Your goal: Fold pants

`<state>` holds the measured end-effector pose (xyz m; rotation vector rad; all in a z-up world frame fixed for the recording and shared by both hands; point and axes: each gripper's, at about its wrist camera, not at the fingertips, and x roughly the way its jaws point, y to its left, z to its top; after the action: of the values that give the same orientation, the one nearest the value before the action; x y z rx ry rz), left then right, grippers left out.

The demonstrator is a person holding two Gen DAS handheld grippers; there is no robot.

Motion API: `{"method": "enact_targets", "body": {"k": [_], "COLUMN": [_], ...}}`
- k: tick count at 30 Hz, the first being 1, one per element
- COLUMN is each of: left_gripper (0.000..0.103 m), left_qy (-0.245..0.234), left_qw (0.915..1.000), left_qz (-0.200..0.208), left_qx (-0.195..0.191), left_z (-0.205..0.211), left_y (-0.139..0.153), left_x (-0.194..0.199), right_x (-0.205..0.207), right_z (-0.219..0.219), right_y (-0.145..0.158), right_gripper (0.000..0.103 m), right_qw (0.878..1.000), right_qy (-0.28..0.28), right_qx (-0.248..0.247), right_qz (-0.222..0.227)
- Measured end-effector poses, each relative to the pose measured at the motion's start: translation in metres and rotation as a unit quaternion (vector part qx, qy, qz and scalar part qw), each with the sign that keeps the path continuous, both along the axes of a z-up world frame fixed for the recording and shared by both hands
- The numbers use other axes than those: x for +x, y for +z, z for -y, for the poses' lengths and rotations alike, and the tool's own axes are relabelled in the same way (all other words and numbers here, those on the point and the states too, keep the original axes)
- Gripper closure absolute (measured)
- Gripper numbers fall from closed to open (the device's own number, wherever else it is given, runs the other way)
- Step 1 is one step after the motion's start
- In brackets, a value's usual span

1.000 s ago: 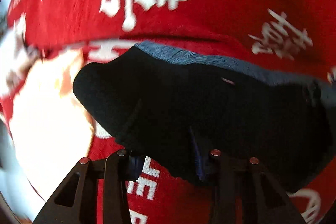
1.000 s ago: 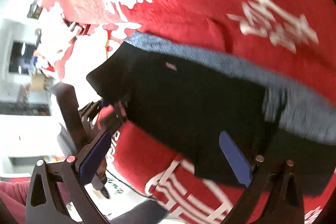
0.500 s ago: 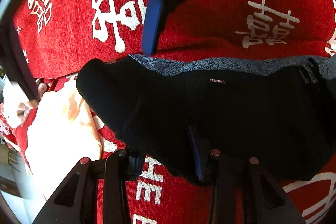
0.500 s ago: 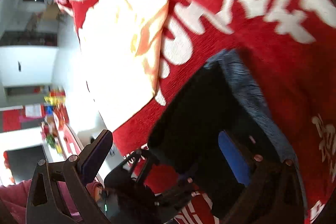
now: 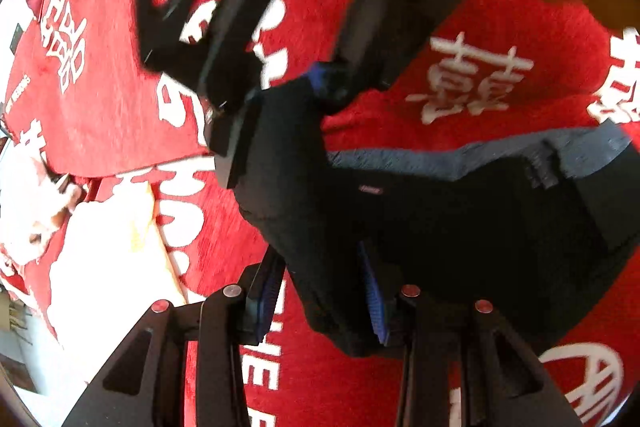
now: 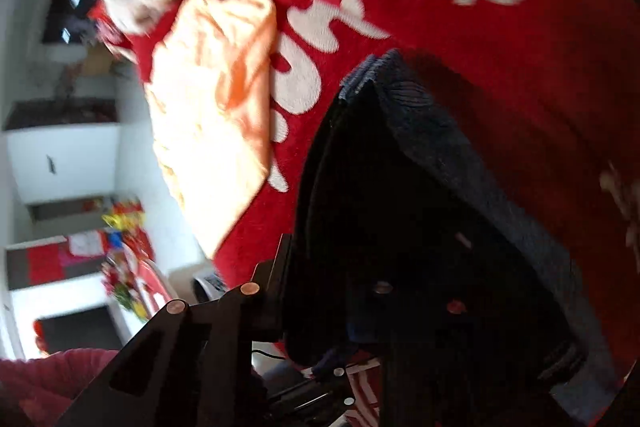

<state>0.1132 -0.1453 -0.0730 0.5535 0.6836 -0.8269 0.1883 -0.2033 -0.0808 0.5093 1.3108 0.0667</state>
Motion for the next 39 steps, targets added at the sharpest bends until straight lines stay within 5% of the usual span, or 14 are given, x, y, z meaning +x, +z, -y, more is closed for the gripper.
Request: {"method": "enact_targets", "body": {"k": [9,18,26,33,37,39], "left_gripper": [0.064,0.064,0.064,0.063,0.063,0.053], "left_qy": [-0.065,-0.181,-0.260,-0.277,-0.281,-0.284], "left_qw": [0.9968,0.9833,0.9646,0.9559,0.9535,0.9526], "left_qz": [0.005,0.007,0.017,0.055,0.069,0.064], "left_qx": [-0.047,-0.021,0.043,0.083,0.086,0.090], "left_z": [0.043,0.118,0.171,0.188,0.185,0.183], "left_y": [0.063,0.063,0.010,-0.031,-0.035,-0.033], "left_x": [-0.078,-0.203,-0.297,-0.335,-0.341,-0.340], "right_x": [-0.136,-0.307,-0.440,-0.480,-0.489,-0.491], "right_z": [0.047,0.109,0.163,0.186,0.190,0.190], "right_y": [0.059,0.072,-0.002,-0.074,-0.094,-0.096], "right_gripper": [0.080,0.076,0.076,0.077,0.076,0.076], "right_qw": [0.981,0.950,0.911,0.881,0.877,0.874], "right_qy": [-0.069,-0.172,-0.295,-0.357,-0.369,-0.374], "right_qx": [0.084,0.100,0.134,0.178,0.183,0.186], "right_qz": [0.161,0.242,0.256,0.255,0.248,0.247]}}
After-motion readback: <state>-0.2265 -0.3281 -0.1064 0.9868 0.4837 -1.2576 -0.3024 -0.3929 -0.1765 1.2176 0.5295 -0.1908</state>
